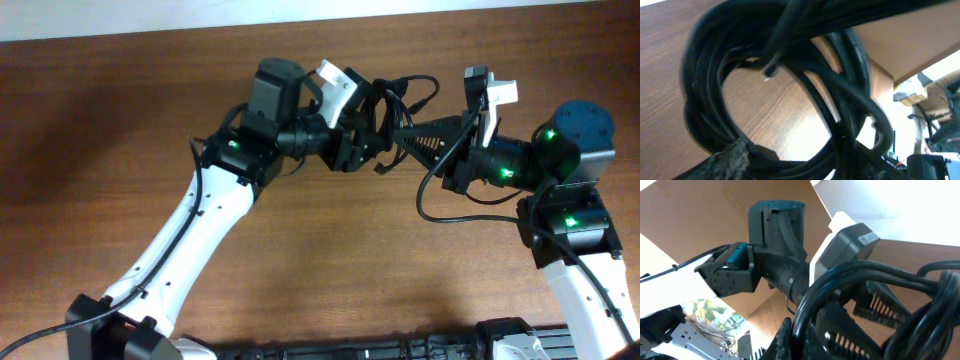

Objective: Untangle cables

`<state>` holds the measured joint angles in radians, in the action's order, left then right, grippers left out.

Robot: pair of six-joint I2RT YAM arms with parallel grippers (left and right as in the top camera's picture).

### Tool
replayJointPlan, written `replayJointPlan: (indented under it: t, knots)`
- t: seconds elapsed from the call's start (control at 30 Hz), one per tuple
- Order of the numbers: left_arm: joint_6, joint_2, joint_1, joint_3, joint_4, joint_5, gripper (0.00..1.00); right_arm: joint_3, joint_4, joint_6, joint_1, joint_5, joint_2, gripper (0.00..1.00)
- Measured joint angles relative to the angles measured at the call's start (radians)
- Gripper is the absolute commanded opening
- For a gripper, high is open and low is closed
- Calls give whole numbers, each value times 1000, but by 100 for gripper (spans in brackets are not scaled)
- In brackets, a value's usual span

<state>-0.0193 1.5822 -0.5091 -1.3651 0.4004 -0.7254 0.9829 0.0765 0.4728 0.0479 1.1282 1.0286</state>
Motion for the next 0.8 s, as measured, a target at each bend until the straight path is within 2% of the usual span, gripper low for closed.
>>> replayJointPlan:
  t: [0.13, 0.3, 0.4, 0.73, 0.8]
  knots:
    - [58, 0, -42, 0, -10, 0, 45, 0, 0, 0, 0, 19, 0, 4]
    - [96, 0, -61, 0, -44, 0, 22, 0, -3, 0, 0, 26, 0, 4]
    - [109, 0, -61, 0, -54, -2, 0, 0, -3, 0, 0, 26, 0, 4]
    - [117, 0, -63, 0, -65, -27, 0, 0, -5, -1, 0, 26, 0, 4]
    - [117, 0, -63, 0, -65, -27, 0, 0, -5, 0, 0, 26, 0, 11]
